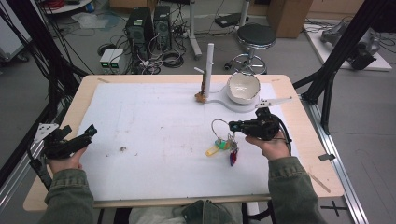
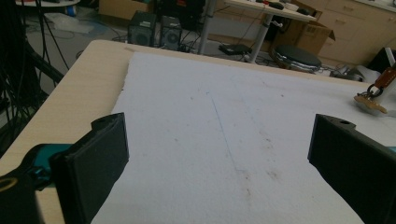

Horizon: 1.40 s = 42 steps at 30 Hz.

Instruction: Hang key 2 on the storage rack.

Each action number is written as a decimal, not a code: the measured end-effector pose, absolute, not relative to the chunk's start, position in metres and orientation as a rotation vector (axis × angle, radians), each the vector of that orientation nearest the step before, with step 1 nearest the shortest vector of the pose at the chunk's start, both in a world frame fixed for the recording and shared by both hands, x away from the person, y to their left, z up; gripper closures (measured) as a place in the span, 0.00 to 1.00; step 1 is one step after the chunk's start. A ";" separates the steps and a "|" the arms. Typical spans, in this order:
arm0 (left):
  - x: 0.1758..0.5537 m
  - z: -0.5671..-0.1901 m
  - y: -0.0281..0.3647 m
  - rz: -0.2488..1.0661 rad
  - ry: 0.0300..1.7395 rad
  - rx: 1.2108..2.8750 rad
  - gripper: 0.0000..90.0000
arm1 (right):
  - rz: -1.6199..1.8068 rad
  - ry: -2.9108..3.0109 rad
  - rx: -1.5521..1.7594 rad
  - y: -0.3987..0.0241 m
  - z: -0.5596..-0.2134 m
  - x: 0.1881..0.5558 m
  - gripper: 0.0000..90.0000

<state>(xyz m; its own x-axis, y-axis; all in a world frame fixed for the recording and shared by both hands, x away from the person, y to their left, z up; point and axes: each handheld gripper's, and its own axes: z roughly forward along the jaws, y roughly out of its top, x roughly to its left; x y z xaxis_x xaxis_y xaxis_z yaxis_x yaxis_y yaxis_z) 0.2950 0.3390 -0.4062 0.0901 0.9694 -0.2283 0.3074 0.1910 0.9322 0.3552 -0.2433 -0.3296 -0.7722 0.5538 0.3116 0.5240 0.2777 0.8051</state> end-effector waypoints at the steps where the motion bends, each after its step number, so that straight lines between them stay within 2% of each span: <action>1: 0.295 -0.406 0.339 0.800 1.422 1.314 0.06 | 1.551 2.486 1.046 -0.243 -0.327 0.356 0.96; 42: 0.295 -0.407 0.341 0.796 1.429 1.312 0.06 | 1.609 2.462 0.998 -0.232 -0.268 0.415 0.96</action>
